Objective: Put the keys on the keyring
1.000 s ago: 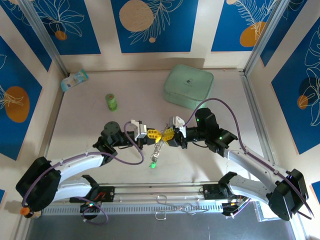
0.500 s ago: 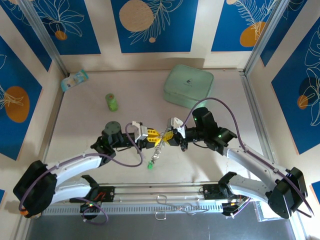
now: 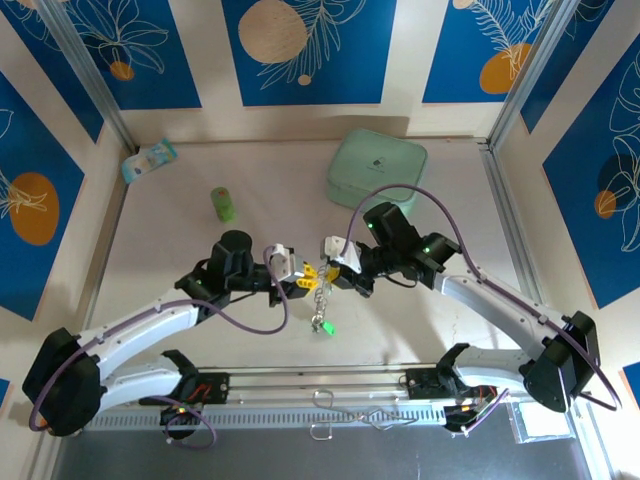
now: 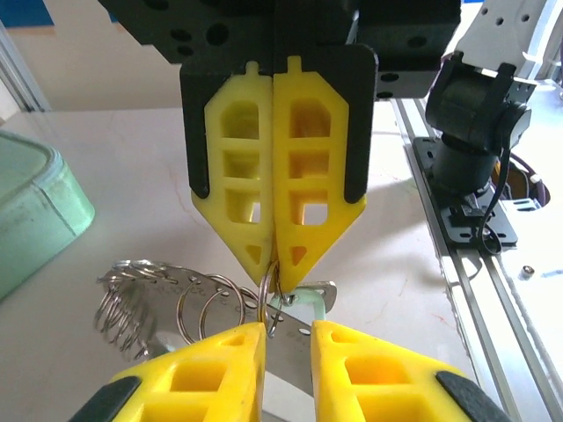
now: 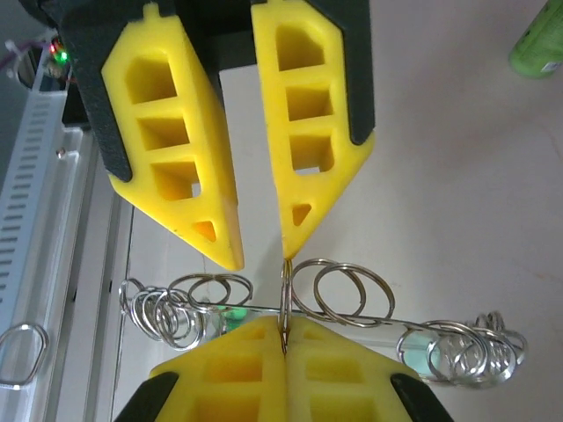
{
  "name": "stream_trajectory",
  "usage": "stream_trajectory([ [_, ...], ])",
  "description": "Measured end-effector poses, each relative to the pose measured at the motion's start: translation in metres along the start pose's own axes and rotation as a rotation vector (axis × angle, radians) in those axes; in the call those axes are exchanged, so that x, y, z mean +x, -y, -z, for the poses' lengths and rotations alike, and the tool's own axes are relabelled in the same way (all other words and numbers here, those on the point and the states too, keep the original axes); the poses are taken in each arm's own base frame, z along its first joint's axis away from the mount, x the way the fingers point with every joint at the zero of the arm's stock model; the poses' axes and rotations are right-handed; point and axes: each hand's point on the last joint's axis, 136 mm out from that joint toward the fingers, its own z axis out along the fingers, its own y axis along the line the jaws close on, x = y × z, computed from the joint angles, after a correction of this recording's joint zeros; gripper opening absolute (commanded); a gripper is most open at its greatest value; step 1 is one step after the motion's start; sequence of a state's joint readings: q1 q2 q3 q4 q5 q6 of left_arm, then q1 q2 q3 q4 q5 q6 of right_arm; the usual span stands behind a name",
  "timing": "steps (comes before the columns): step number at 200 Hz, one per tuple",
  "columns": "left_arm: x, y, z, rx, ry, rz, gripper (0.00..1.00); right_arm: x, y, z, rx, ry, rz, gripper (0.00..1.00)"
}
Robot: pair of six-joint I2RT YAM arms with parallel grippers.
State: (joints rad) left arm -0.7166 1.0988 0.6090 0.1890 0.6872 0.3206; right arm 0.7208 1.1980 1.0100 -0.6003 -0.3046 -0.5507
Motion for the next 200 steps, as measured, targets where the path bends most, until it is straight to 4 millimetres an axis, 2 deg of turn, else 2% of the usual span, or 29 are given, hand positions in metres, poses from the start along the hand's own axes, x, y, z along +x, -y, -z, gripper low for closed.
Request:
stream_trajectory([
  [44, 0.01, 0.001, -0.002, 0.009, -0.031, 0.025, 0.19, 0.006, -0.004, -0.006, -0.025, -0.062, 0.017, 0.0],
  [93, 0.01, -0.005, -0.002, -0.022, -0.038, 0.021, 0.21, 0.001, -0.006, -0.008, -0.03, -0.045, 0.04, 0.0],
  [121, 0.01, -0.004, -0.002, -0.017, -0.036, 0.021, 0.15, -0.002, -0.005, -0.008, -0.026, -0.037, 0.046, 0.0],
  [149, 0.008, -0.001, -0.002, 0.003, -0.027, 0.022, 0.0, -0.003, -0.006, -0.01, -0.026, -0.033, 0.052, 0.0],
  [161, 0.008, 0.0, -0.002, 0.009, -0.026, 0.025, 0.0, -0.003, -0.005, -0.01, -0.025, -0.034, 0.051, 0.0],
  [187, 0.005, 0.0, -0.003, 0.011, -0.014, 0.029, 0.0, -0.004, -0.002, -0.008, -0.017, -0.009, 0.021, 0.22],
  [200, 0.001, 0.0, -0.003, 0.008, 0.008, 0.028, 0.0, -0.004, -0.001, -0.004, -0.016, 0.036, -0.006, 0.26],
])
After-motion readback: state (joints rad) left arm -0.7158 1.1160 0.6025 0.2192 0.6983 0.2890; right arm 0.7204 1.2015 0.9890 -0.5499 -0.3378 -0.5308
